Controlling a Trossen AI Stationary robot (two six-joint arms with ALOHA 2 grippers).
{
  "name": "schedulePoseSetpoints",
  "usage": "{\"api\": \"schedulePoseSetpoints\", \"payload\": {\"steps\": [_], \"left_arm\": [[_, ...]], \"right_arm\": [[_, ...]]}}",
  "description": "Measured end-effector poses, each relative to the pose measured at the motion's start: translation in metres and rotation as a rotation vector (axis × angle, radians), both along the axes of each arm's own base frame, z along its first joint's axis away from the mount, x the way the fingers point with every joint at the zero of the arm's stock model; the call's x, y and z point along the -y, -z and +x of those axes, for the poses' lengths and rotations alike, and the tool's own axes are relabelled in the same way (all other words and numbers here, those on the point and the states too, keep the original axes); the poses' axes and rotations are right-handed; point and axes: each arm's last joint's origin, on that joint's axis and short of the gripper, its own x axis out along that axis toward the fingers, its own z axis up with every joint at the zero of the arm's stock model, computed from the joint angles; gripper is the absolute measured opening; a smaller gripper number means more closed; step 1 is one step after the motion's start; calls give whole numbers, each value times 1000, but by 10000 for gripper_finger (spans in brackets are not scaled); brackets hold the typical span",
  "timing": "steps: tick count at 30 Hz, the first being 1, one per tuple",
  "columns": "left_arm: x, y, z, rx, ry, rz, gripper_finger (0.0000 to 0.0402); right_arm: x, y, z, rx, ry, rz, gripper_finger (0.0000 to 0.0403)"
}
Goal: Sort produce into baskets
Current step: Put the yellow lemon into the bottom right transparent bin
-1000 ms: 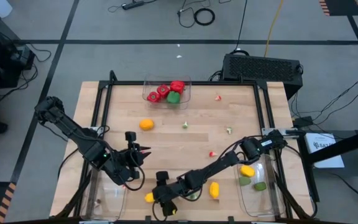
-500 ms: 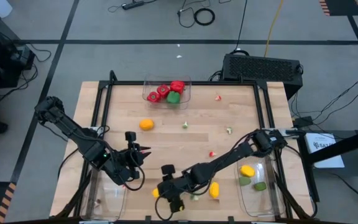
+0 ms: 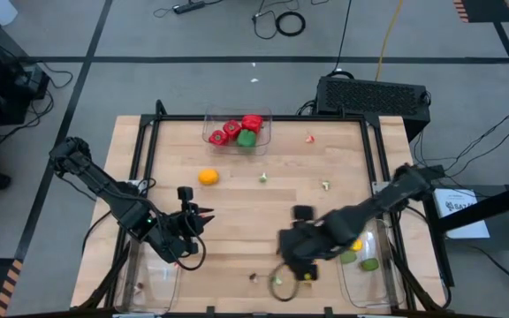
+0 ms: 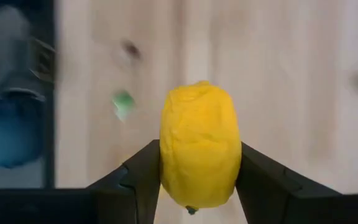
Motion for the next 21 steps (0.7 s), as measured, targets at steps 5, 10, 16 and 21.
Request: {"api": "schedulePoseSetpoints", "payload": {"steps": [5, 10, 16, 21], "left_arm": [[0, 0, 0, -1, -5, -3, 90], [0, 0, 0, 0, -5, -4, 90], [0, 0, 0, 9, -9, -15, 90], [0, 0, 0, 15, -13, -23, 90]], "right_arm": [[-4, -23, -59, -94, 189, -116, 171], [-30, -31, -101, -15, 248, -81, 171], [-60, -4, -142, -80, 268, -114, 171], [-66, 35, -165, -215, 333, -179, 171]]}}
